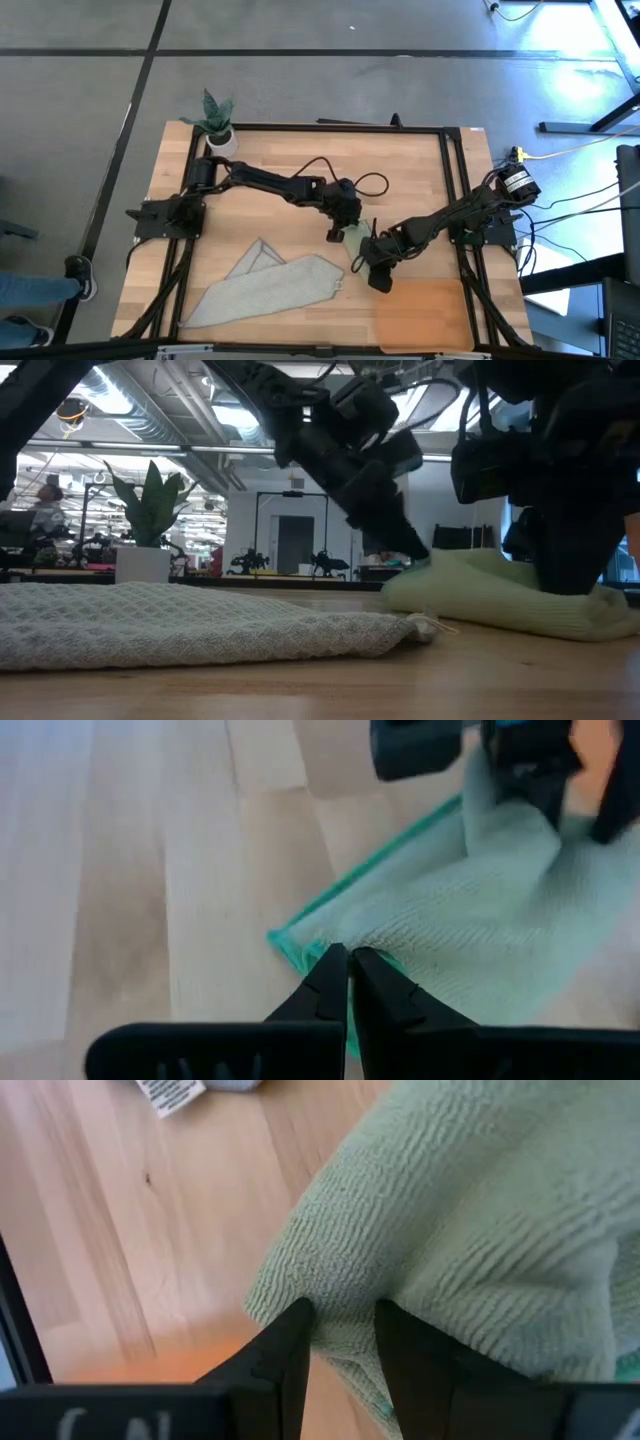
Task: Roll microfiber towels into tight, uniform cylinder then place into a basket
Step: Roll the green microfiber towel
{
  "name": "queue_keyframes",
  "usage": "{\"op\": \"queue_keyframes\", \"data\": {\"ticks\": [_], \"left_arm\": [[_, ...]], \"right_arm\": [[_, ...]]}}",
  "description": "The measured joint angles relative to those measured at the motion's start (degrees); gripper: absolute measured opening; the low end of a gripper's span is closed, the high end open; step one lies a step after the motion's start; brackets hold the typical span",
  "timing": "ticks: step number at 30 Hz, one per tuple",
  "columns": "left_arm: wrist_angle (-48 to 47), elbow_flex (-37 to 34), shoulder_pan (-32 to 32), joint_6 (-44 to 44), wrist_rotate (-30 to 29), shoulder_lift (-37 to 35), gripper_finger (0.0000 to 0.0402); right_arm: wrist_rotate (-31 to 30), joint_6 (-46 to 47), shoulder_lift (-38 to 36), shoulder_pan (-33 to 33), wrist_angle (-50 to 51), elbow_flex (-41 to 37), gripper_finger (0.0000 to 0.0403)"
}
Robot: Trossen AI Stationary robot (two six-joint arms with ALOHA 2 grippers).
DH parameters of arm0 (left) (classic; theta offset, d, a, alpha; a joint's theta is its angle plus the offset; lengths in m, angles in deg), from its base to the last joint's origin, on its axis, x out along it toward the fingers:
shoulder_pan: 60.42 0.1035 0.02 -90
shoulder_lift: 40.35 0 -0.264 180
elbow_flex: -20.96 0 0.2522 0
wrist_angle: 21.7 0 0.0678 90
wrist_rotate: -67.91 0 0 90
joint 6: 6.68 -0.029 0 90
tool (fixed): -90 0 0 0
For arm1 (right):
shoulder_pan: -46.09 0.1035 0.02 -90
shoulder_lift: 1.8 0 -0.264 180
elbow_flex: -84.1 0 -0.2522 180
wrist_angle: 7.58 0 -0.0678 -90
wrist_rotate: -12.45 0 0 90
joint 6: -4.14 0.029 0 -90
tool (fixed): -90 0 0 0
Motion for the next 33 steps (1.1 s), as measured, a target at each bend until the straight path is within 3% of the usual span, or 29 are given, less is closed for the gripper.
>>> {"op": "queue_keyframes", "data": {"ticks": [13, 25, 33], "left_arm": [[1.5, -0.16, -0.01, -1.83, -1.29, 1.06, 0.0002], [2.12, -0.16, 0.08, 2.1, -5.08, 1.02, 0.0081], [-6.58, -0.23, 2.53, 5.9, -4.98, -4.27, 0.0091]], "right_arm": [[2.24, -1.3, 0.02, 0.0, 0.49, 0.0, 0.012], [3.02, -1.26, 0.02, 0.03, 0.74, 0.0, 0.012], [3.0, -1.18, 0.04, 0.0, 0.97, 0.0, 0.0119]]}}
